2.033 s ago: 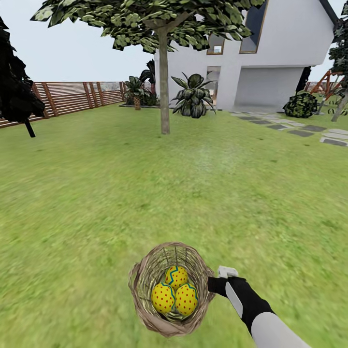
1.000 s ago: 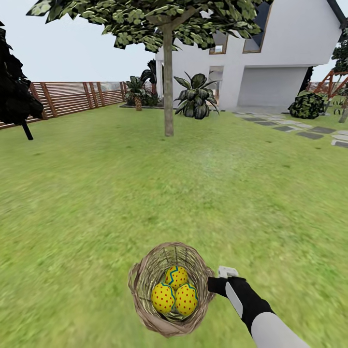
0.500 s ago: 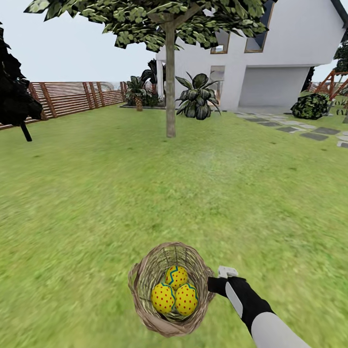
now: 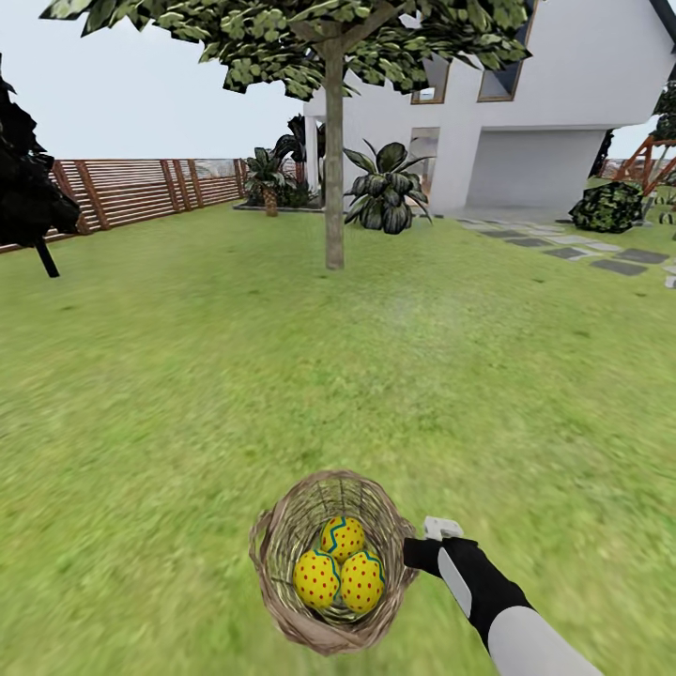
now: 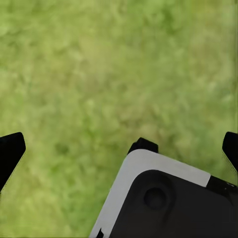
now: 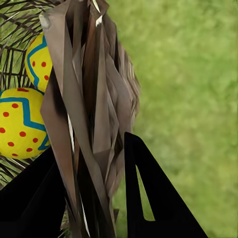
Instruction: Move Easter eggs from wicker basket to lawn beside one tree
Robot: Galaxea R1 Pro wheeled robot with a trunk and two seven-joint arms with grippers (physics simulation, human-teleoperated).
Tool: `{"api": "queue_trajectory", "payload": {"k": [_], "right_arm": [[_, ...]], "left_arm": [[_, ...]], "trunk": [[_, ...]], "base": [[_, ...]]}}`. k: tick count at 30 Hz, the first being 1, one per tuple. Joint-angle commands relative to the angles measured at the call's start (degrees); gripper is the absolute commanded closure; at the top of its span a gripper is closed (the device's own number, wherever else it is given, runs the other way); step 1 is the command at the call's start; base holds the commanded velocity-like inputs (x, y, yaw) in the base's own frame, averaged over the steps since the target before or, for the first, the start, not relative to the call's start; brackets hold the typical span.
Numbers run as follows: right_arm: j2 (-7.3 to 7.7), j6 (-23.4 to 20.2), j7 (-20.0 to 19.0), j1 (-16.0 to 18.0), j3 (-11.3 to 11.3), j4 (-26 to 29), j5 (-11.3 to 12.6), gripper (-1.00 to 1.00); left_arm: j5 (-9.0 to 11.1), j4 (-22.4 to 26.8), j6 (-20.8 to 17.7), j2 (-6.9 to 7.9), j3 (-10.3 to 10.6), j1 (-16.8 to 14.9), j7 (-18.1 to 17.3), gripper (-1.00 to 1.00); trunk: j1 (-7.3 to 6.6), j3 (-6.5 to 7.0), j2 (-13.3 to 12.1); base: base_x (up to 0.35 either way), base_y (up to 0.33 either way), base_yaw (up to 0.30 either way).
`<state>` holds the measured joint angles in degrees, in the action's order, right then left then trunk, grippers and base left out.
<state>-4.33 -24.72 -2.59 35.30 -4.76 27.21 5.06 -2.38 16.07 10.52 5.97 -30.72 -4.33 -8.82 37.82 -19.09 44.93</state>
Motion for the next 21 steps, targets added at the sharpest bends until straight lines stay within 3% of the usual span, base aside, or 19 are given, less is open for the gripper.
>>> {"api": "queue_trajectory", "payload": {"k": [1,21], "right_arm": [[-0.06,-0.33,-0.14,0.03,-0.43,0.13,0.65,1.0],[-0.06,-0.33,-0.22,0.03,-0.43,0.14,0.65,1.0]], "left_arm": [[-0.26,-0.07,0.18,-0.01,-0.48,-0.06,-0.41,-1.0],[-0.26,-0.07,0.2,0.0,-0.48,-0.06,-0.41,-1.0]], "trunk": [[0.04,-0.07,0.05],[0.04,-0.07,0.05]], "base": [[0.318,0.103,0.0],[0.318,0.102,0.0]]}}
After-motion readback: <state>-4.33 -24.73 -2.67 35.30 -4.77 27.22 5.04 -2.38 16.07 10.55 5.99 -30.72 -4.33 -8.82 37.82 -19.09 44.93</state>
